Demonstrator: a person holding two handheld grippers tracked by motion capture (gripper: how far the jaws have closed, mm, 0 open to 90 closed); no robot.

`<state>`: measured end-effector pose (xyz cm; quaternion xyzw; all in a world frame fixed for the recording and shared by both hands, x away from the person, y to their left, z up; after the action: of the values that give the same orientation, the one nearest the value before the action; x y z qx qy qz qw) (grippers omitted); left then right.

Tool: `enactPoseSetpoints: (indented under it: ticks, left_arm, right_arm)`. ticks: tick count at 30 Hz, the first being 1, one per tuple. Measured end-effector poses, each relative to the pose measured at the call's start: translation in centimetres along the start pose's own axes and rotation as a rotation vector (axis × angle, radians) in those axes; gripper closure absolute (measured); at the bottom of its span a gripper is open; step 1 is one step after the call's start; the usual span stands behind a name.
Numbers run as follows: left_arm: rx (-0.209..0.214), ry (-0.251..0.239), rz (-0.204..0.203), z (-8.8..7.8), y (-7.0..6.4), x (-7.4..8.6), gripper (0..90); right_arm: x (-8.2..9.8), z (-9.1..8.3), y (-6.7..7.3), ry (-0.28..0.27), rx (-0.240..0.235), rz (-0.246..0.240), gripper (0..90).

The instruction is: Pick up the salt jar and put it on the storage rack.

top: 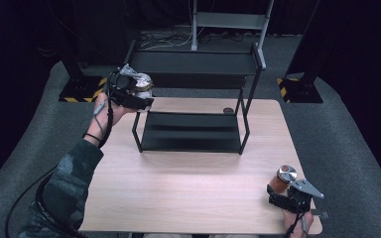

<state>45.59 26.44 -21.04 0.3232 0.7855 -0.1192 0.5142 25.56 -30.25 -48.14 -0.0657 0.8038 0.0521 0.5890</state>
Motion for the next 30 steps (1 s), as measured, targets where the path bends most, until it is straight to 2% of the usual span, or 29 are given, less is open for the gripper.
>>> enactPoseSetpoints:
  ticks: [30]
  left_arm:
    - [-0.009,-0.003,0.011,-0.7,0.5,-3.4,30.6]
  right_arm:
    - [0.0,0.0,0.0,0.000,0.001,-0.005,0.0]
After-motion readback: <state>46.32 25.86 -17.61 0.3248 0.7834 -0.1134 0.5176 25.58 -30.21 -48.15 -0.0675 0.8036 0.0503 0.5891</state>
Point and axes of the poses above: each handheld gripper's, and its own axes: z roughly forward along the jaws, x roughly out of its underside, y roughly to its left, the point moved 6 cm from there along z, roughly forward along the jaws, and after that the axes turned 13 degrees about -y, right-handed, at the moved point
